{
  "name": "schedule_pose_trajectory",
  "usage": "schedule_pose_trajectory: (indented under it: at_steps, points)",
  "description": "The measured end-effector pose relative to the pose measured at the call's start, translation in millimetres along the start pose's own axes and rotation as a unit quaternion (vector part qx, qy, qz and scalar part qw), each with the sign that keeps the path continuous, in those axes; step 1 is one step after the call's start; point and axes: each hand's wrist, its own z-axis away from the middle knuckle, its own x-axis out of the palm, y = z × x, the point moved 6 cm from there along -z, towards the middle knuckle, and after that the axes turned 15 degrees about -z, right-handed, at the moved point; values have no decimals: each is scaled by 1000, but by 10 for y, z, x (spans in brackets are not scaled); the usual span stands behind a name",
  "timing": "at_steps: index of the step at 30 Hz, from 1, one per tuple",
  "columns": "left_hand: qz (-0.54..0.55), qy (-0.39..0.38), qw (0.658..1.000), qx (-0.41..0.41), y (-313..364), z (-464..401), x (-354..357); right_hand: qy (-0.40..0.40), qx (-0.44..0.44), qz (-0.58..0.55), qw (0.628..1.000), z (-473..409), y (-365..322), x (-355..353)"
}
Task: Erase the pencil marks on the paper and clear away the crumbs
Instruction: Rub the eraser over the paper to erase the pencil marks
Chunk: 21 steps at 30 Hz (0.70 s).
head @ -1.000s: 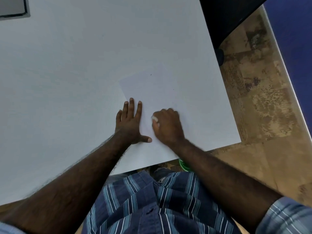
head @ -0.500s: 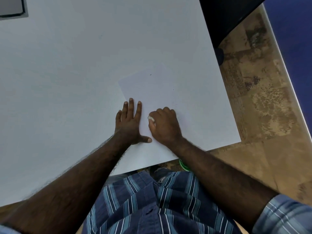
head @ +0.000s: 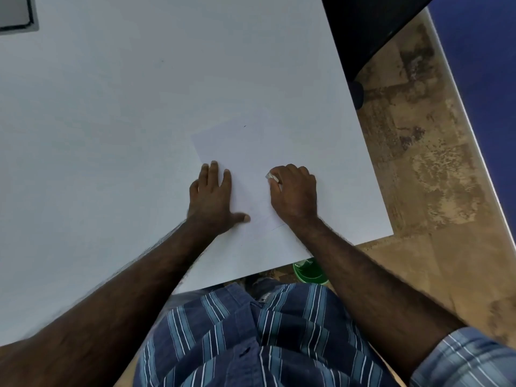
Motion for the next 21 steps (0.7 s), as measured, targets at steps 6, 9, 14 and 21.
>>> schedule_pose_trajectory:
  at_steps: [6,9,14,21]
  points:
    - [23,51,998,15,187,-309,-212,-1,-8,-3,1000,25,1,-9]
    - [-7,18,1000,12,206,-390,-171,-3,-8,-10,1000,40,-34,-7]
    - [-47,8,999,17,219,-417,-180,-89,-96,-28,991,235,-268,192]
    - [-64,-16,998,13,260,-466,-183,32,3,10,999,-202,102,-205]
